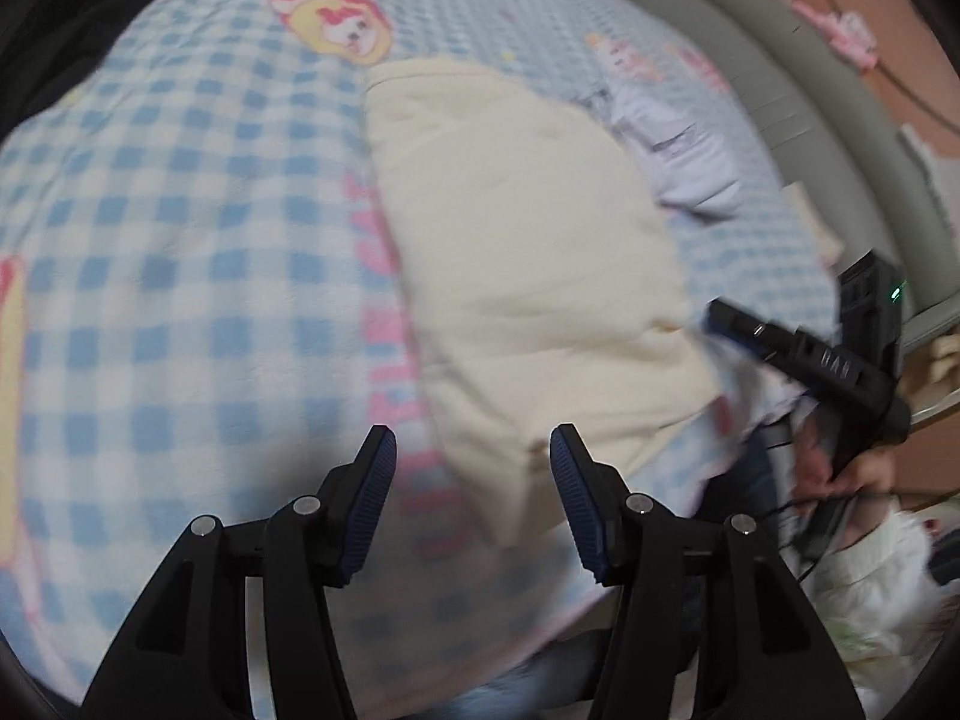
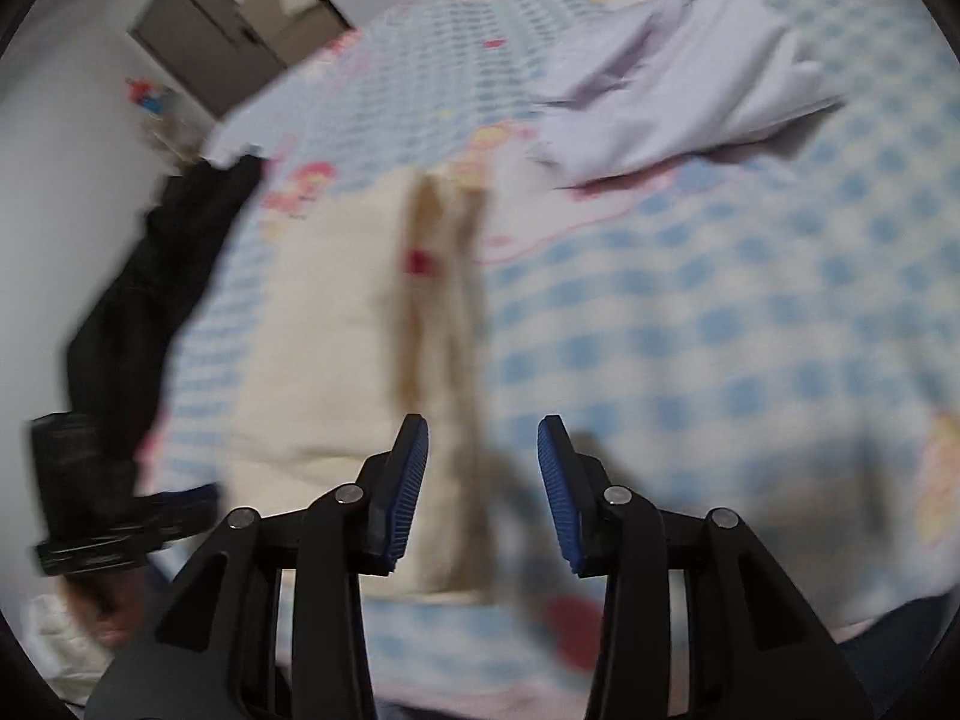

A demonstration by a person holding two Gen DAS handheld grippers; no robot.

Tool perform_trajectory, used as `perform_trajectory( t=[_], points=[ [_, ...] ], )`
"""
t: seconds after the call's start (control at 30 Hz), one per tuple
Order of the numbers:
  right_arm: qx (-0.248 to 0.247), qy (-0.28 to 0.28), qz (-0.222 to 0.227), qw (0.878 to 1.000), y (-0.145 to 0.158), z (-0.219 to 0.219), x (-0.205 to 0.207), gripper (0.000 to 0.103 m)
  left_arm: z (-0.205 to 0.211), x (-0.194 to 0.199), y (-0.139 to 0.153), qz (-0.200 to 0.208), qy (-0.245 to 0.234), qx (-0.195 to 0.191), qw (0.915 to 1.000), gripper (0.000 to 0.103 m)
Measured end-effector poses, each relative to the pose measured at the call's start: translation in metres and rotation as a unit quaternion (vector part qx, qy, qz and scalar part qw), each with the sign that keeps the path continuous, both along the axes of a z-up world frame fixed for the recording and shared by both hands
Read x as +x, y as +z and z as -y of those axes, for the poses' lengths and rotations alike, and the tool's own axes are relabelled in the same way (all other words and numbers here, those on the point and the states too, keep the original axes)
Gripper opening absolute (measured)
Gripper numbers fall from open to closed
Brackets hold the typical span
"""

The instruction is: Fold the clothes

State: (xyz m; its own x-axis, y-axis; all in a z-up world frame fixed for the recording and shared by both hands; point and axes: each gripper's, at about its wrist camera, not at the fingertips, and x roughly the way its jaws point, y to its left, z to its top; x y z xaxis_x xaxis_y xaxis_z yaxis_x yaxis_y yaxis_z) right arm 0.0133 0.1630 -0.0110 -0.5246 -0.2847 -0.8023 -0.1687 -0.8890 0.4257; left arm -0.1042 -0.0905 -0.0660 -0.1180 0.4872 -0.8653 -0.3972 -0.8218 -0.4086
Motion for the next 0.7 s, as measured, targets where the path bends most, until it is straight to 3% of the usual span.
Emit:
perform_trajectory(
  t=[0.1, 0.23, 0.33, 0.43, 0.63, 0.7],
  points=[
    [-0.019, 0.005, -0.004, 1.000, 0.003, 0.001, 0.004, 0.045, -0.004, 0.001, -0.006, 0.012, -0.003, 0.002, 0.9999, 0.056],
    [0.063, 0.011, 0.049, 0.997, -0.020, 0.018, 0.006, 0.045, -0.004, 0.002, -0.010, 0.023, -0.007, 0.007, 0.9997, 0.058],
    [0.059, 0.002, 0.052, 0.997, -0.024, 0.012, 0.013, 0.044, 0.004, 0.006, -0.004, 0.021, -0.026, 0.018, 0.9993, 0.058],
    [0.094, 0.007, 0.050, 0.994, -0.016, 0.016, 0.015, 0.045, 0.013, 0.005, 0.006, 0.011, -0.049, 0.030, 0.9983, 0.057],
    [0.031, 0.012, 0.021, 0.999, -0.004, 0.015, -0.006, 0.050, 0.010, -0.027, 0.015, 0.005, -0.013, 0.058, 0.9982, 0.057],
    [-0.001, 0.015, 0.040, 0.999, -0.015, 0.016, -0.018, 0.053, 0.000, -0.031, 0.005, 0.021, -0.011, 0.050, 0.9984, 0.057]
  ],
)
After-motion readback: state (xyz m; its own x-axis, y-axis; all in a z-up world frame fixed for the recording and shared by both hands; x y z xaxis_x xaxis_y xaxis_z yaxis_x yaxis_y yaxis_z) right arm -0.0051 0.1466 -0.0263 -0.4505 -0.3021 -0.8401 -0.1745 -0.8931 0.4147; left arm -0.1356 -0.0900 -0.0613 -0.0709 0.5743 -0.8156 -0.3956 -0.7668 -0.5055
